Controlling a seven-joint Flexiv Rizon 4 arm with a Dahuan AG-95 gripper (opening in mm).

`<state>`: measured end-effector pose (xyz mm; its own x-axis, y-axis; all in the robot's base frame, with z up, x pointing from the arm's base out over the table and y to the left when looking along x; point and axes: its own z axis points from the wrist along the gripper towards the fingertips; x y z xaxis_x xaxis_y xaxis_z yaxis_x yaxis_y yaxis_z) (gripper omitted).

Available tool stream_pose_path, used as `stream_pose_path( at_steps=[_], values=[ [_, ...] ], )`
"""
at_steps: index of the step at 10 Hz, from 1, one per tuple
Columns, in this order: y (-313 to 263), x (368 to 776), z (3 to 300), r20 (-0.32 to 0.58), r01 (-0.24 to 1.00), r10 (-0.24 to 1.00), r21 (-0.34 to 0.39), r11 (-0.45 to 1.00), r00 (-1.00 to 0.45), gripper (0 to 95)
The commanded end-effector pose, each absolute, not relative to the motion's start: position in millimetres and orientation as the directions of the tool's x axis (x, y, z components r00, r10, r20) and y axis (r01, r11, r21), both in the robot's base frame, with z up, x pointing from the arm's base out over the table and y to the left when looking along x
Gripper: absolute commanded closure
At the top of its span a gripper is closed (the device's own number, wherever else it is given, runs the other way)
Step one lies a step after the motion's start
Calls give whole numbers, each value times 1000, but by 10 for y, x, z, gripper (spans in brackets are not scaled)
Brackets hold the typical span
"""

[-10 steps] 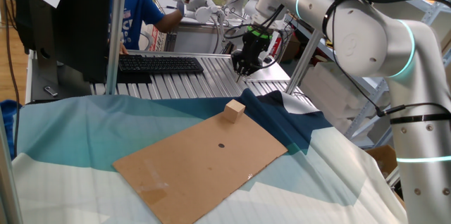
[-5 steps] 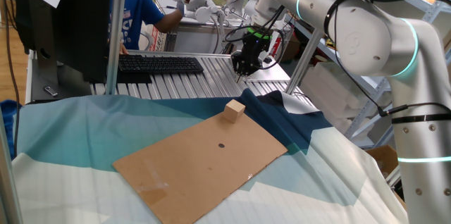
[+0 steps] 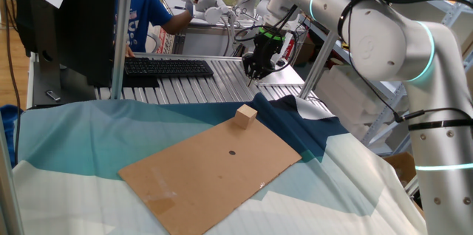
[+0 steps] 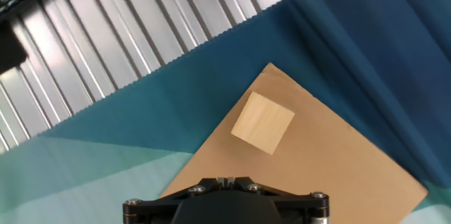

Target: Grab the block and place it at the designated location

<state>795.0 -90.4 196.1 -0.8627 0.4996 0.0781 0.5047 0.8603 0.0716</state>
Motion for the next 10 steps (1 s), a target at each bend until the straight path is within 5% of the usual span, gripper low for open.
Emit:
stream_pose_path(
  at_steps=[1,10],
  values=[
    [-906,7949,1958,81,519,514,71,852,-854,950],
    [-900,7949,1946,102,573,565,70,817,-819,950]
  ],
)
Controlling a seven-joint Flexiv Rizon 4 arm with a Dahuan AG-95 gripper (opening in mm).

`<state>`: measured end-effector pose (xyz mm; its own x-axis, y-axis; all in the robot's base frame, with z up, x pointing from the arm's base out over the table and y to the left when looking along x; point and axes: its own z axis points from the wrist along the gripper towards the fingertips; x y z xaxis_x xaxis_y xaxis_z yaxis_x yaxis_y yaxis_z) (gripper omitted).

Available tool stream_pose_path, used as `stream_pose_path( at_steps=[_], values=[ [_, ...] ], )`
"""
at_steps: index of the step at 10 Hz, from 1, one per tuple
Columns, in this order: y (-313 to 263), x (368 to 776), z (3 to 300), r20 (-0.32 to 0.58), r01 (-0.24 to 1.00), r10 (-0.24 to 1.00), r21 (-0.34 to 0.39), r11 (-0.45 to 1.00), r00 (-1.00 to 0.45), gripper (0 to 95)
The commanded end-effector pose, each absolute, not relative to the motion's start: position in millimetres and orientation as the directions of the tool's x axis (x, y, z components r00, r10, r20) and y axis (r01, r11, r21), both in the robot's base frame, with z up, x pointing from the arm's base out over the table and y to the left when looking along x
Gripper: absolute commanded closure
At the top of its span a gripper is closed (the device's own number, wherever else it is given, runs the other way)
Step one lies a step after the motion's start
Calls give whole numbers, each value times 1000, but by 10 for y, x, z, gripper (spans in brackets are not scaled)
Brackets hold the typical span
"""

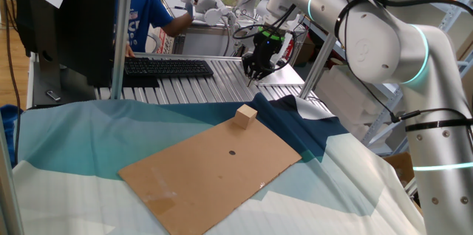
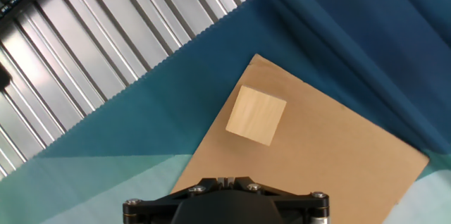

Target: Grab the block and place it at the designated location

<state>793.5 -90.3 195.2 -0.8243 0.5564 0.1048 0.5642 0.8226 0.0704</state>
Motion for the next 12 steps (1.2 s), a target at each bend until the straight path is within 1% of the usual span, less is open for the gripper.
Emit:
stream_pose_path(
  at_steps=[1,3,5,12],
  values=[
    [-900,7949,1946,103,597,589,70,799,-801,950],
    [-900,7949,1946,102,636,629,68,769,-771,950],
    [-900,7949,1946,89,657,652,55,752,-753,950],
    [-900,7949,1946,86,725,720,53,687,-689,950]
  ],
)
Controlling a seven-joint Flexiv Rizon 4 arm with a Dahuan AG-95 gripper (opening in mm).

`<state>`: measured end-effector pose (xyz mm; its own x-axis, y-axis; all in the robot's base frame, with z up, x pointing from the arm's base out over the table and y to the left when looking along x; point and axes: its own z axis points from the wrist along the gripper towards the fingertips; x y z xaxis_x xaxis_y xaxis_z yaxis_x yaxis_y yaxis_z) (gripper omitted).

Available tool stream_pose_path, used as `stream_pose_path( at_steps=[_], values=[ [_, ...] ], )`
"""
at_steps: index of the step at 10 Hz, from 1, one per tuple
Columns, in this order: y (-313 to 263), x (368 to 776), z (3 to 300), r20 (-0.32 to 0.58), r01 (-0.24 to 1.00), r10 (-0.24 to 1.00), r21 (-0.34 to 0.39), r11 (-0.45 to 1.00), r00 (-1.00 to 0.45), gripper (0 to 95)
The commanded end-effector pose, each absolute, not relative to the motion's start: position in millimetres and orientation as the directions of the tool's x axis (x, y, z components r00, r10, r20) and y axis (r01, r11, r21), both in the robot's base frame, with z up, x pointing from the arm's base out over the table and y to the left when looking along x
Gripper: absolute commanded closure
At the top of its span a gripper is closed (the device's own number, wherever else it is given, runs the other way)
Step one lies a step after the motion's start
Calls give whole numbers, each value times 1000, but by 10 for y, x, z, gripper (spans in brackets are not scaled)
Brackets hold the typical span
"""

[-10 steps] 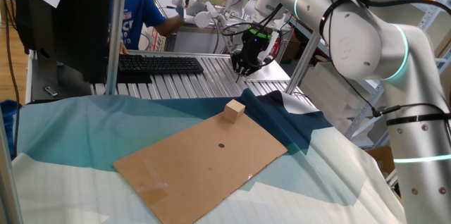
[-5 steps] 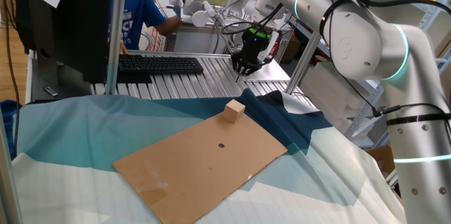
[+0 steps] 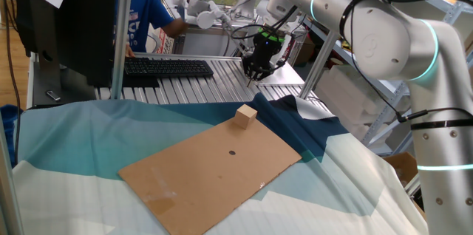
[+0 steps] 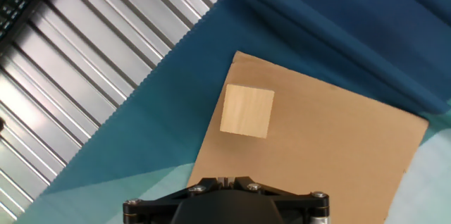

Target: Grab the block and place it at the designated location

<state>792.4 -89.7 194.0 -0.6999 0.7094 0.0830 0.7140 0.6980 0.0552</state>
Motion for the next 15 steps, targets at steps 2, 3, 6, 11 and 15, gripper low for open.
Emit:
stream_pose_path(
  at_steps=[2,3,6,11,15],
  values=[
    [-900,7949,1946,88,730,725,56,681,-683,950],
    [-900,7949,1946,88,732,727,57,679,-681,950],
    [-900,7949,1946,78,744,740,68,664,-668,950],
    [-900,7949,1946,47,730,731,115,673,-681,950],
    [-900,7949,1947,45,732,733,115,671,-679,950]
  ],
)
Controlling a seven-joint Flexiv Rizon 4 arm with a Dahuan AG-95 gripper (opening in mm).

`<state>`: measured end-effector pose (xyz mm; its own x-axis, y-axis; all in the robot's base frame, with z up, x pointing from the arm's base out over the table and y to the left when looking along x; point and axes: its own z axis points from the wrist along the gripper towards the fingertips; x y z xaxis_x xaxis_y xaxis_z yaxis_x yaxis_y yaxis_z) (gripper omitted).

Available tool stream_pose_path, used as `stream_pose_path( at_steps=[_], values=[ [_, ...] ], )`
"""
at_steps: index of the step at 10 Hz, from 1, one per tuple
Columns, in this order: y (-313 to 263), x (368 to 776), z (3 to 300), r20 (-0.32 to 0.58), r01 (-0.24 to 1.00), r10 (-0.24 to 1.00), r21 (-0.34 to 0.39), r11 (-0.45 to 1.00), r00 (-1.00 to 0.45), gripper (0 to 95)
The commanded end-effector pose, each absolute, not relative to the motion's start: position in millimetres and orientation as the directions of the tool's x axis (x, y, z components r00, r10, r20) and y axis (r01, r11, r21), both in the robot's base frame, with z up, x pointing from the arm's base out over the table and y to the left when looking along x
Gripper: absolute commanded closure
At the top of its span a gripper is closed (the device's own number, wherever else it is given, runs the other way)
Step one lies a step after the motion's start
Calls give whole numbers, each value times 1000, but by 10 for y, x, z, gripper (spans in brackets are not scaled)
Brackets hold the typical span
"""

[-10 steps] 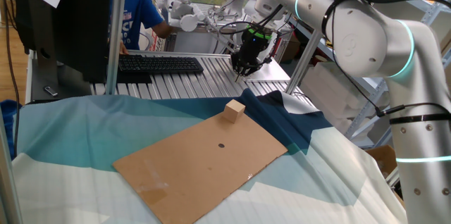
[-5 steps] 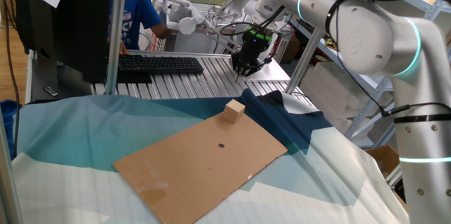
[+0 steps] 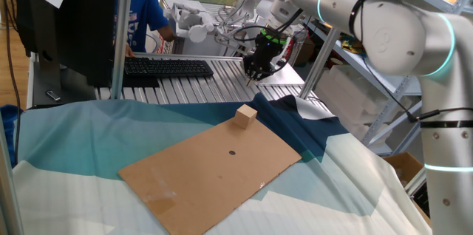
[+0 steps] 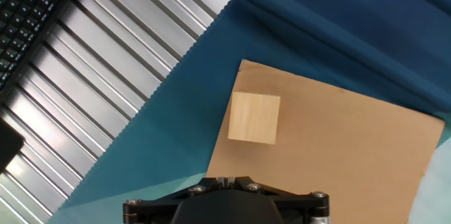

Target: Grab the block and place it at the designated location

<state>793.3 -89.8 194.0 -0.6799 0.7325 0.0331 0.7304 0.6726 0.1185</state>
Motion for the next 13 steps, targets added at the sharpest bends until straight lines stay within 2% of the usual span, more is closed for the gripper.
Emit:
stream_pose_path(
  at_steps=[1,13],
  values=[
    [-900,7949,1948,45,733,734,114,670,-678,950],
    [-825,7957,1931,33,767,768,91,635,-640,950]
  ],
)
